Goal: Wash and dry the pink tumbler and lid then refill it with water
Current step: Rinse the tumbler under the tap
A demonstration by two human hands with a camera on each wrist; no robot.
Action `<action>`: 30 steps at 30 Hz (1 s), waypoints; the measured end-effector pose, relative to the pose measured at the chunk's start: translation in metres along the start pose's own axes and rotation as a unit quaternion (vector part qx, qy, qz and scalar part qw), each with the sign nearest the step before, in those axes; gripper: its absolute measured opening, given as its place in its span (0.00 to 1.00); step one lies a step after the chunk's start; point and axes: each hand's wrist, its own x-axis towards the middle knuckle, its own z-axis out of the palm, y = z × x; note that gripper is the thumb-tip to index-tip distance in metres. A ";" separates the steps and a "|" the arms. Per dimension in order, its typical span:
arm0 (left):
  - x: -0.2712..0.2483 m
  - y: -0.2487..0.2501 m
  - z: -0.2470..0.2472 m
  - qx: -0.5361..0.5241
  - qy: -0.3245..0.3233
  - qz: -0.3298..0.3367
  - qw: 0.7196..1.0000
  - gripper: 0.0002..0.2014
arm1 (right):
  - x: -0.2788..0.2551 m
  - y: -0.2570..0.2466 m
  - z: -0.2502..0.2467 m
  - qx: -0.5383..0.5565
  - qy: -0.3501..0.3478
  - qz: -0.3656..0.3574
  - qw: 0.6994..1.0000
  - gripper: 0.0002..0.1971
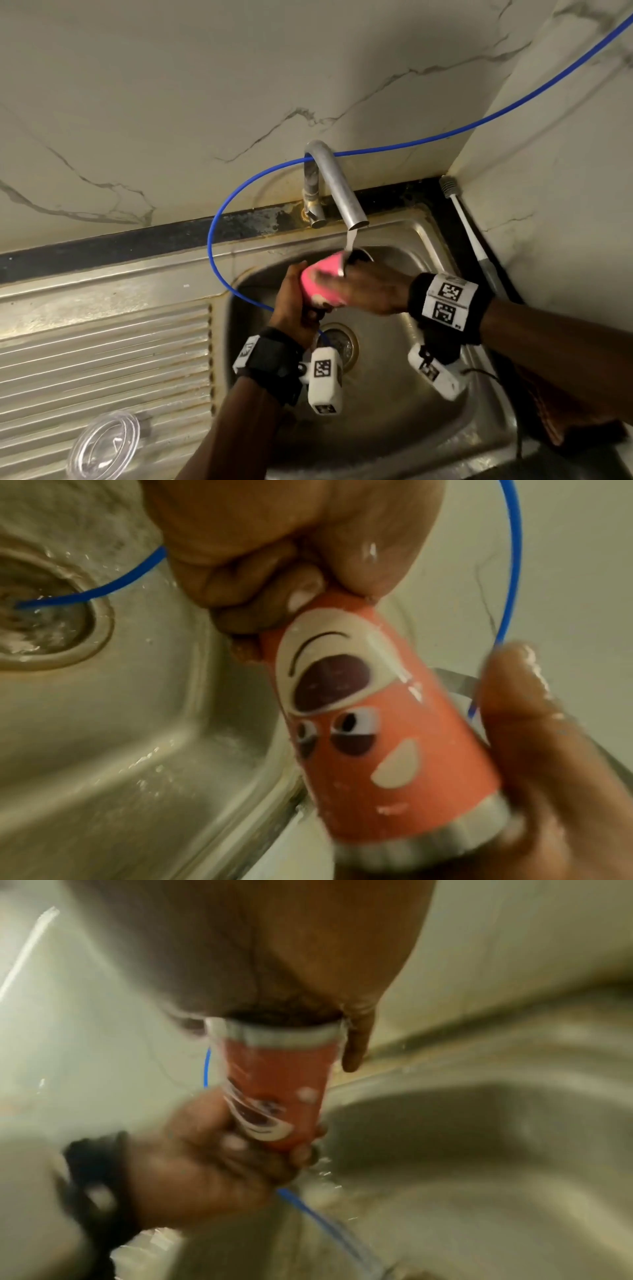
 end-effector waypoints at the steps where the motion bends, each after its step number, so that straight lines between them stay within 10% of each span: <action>1: -0.002 -0.005 0.001 -0.019 0.015 0.030 0.999 0.25 | 0.002 0.000 0.000 0.165 0.031 0.038 0.985 0.27; 4: -0.009 -0.007 0.002 -0.042 0.014 0.114 0.993 0.22 | 0.002 0.005 -0.004 0.408 0.111 0.110 0.899 0.22; 7: -0.011 0.001 -0.002 -0.040 0.006 0.124 0.991 0.17 | 0.001 0.005 0.005 0.386 0.082 0.061 0.917 0.24; 10: -0.008 0.005 -0.005 -0.023 0.017 0.077 0.997 0.25 | -0.005 0.007 0.010 0.050 0.009 -0.097 0.994 0.24; 13: -0.005 0.009 -0.006 -0.011 0.027 0.019 0.999 0.28 | -0.002 0.024 0.002 -0.215 0.037 -0.094 0.971 0.34; 18: -0.022 0.015 0.000 -0.035 -0.032 0.016 0.999 0.27 | -0.003 0.049 0.007 0.145 0.161 -0.059 0.974 0.34; 21: -0.032 0.014 0.003 -0.039 -0.069 0.052 0.995 0.24 | -0.012 0.057 0.018 0.330 0.214 -0.034 0.919 0.17; 30: -0.042 0.014 0.013 0.071 -0.104 0.156 0.980 0.12 | -0.013 0.078 0.047 0.630 0.249 0.099 0.729 0.29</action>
